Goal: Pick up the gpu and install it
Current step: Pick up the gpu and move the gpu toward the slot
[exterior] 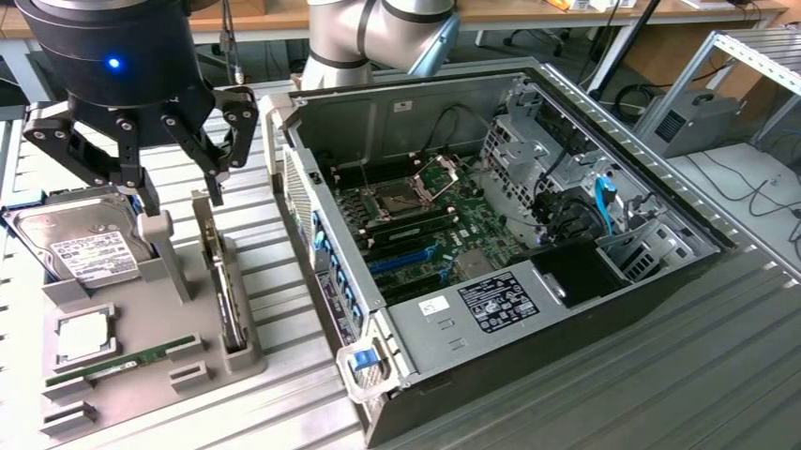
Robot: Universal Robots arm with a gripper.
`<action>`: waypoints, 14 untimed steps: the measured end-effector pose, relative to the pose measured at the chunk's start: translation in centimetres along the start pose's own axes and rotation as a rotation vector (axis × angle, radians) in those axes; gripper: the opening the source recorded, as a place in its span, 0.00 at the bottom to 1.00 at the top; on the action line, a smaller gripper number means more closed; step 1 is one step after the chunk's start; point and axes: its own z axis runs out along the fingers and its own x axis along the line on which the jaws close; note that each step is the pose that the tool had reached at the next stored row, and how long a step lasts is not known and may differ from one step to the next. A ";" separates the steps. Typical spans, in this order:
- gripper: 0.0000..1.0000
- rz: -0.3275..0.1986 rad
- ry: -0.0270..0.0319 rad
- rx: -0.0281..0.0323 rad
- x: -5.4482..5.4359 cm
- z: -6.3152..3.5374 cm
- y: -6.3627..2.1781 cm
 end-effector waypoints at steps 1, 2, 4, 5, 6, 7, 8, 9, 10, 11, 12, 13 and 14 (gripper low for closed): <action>0.54 0.000 0.0000 0.0000 0.0 0.00 0.00; 0.54 0.000 0.0001 0.0001 0.0 0.01 0.00; 0.54 0.000 -0.0001 -0.0001 0.0 0.11 0.00; 0.54 0.000 -0.0001 -0.0001 0.0 0.19 -0.01; 0.54 0.000 -0.0001 -0.0002 0.0 0.28 -0.01; 0.54 0.000 -0.0001 -0.0002 0.0 0.37 -0.02; 0.54 0.000 0.0000 -0.0001 0.0 0.47 -0.02; 0.54 0.000 0.0000 -0.0002 0.0 0.57 -0.03; 0.54 0.000 0.0000 -0.0001 0.0 0.67 -0.03; 0.54 0.000 0.0000 -0.0001 0.0 0.79 -0.04; 0.54 0.000 0.0000 0.0000 0.0 0.87 -0.04; 0.54 0.000 0.0000 -0.0001 0.0 0.97 -0.04; 0.54 0.000 0.0000 -0.0002 0.0 1.06 -0.05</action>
